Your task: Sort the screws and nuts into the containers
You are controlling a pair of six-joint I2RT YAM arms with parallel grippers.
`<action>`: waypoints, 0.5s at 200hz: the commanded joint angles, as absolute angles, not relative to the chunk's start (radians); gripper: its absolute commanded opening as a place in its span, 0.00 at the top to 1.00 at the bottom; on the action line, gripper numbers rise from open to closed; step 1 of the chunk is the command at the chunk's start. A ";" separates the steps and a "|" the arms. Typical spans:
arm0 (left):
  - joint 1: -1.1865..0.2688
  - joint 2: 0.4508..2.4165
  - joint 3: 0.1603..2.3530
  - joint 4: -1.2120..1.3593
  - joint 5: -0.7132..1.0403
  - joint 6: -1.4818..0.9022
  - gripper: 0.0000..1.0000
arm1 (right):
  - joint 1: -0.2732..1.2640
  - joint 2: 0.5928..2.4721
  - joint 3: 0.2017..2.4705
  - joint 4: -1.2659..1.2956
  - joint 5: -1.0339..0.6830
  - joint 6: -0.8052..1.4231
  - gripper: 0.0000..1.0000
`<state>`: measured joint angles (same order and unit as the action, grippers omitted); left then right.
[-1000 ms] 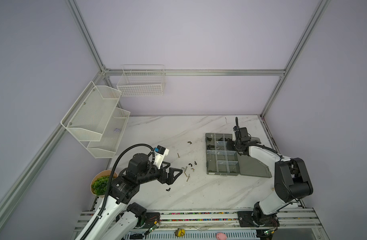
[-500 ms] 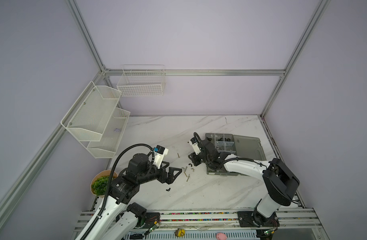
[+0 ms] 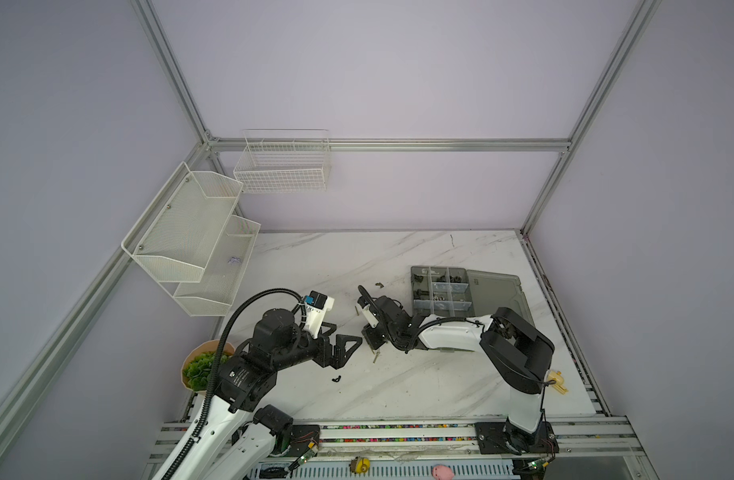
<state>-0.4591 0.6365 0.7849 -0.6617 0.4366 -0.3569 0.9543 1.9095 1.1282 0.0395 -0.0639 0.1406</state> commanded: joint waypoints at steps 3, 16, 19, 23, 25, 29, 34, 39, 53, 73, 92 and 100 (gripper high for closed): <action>-0.463 0.629 0.753 -0.644 0.436 -0.361 0.00 | 0.962 1.937 1.162 -0.019 -0.017 0.120 0.78; -0.461 0.630 0.753 -0.644 0.437 -0.361 0.00 | 0.966 1.942 1.161 -0.032 -0.014 0.117 0.78; -0.463 0.629 0.753 -0.644 0.437 -0.361 0.01 | 0.969 1.944 1.161 -0.034 -0.012 0.117 0.78; -0.462 0.629 0.753 -0.644 0.438 -0.361 0.00 | 0.969 1.944 1.161 -0.038 -0.010 0.117 0.78; -0.462 0.629 0.754 -0.644 0.437 -0.361 0.01 | 0.971 1.945 1.160 -0.039 -0.009 0.118 0.78; -0.462 0.629 0.753 -0.644 0.437 -0.361 0.00 | 0.974 1.945 1.160 -0.042 -0.008 0.118 0.78; -0.462 0.629 0.753 -0.644 0.437 -0.360 0.00 | 0.974 1.946 1.161 -0.044 -0.007 0.117 0.78; -0.463 0.628 0.753 -0.644 0.437 -0.360 0.00 | 0.976 1.948 1.162 -0.047 -0.005 0.117 0.78; -0.463 0.627 0.754 -0.644 0.434 -0.361 0.00 | 0.979 1.953 1.165 -0.053 -0.005 0.116 0.78; -0.462 0.627 0.754 -0.644 0.432 -0.361 0.00 | 0.985 1.969 1.178 -0.070 -0.007 0.108 0.78; -0.462 0.628 0.753 -0.644 0.431 -0.361 0.00 | 0.990 1.982 1.187 -0.077 0.000 0.106 0.80; -0.462 0.629 0.753 -0.644 0.431 -0.361 0.00 | 0.991 1.987 1.192 -0.084 0.004 0.106 0.81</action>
